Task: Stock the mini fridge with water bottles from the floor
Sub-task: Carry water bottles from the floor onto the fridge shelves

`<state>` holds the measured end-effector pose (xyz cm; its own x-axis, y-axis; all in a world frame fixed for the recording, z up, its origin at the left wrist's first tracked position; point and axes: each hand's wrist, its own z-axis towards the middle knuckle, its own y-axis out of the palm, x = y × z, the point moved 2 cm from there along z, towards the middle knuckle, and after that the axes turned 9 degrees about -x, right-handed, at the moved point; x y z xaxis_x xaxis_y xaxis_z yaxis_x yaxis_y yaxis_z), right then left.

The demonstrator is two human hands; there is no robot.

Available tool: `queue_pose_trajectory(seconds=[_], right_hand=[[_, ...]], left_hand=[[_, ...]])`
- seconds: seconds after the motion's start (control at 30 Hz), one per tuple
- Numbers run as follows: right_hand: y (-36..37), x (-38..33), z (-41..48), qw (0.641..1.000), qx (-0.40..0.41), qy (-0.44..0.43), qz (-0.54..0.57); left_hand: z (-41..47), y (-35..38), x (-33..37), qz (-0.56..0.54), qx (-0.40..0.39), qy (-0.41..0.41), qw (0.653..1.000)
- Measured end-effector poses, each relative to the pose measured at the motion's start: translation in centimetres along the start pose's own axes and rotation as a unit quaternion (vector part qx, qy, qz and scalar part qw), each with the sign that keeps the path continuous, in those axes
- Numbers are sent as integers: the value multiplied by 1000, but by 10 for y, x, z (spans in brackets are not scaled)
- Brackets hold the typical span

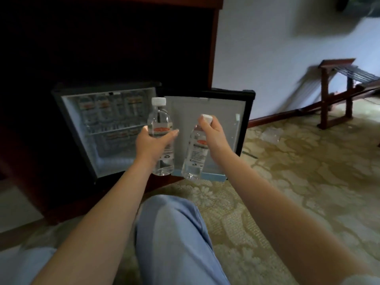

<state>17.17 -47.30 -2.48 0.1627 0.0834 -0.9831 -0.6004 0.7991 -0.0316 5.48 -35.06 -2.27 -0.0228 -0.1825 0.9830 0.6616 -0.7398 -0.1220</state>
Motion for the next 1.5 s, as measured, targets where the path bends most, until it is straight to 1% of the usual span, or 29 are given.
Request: queue_pose_trajectory(seconds=[0.17, 0.33, 0.5, 0.73, 0.83, 0.9, 1.0, 1.23, 1.33, 1.5], right_hand=[[73, -4, 21, 997, -58, -20, -51], [130, 17, 45, 991, -98, -28, -88], [171, 58, 78, 974, -144, -27, -172], [217, 146, 142, 954, -161, 23, -252], [234, 174, 172, 960, -164, 54, -221], [242, 188, 191, 958, -179, 61, -217], [257, 208, 219, 961, -192, 46, -194], [311, 255, 275, 965, -216, 34, -147], [333, 270, 292, 965, -222, 22, -135], [369, 287, 311, 962, -244, 14, -119]], left_hand=[[7, -74, -14, 9, 66, -17, 998], [23, -137, -50, 39, 120, -59, 990], [55, -176, -82, 68, 173, -102, 977], [106, -207, -154, 102, 208, -149, 961], [128, -216, -185, 120, 208, -167, 956], [141, -222, -204, 126, 208, -174, 954], [160, -227, -231, 123, 207, -177, 954], [199, -237, -282, 117, 189, -147, 964], [202, -240, -298, 121, 211, -147, 959], [202, -247, -321, 123, 205, -151, 959]])
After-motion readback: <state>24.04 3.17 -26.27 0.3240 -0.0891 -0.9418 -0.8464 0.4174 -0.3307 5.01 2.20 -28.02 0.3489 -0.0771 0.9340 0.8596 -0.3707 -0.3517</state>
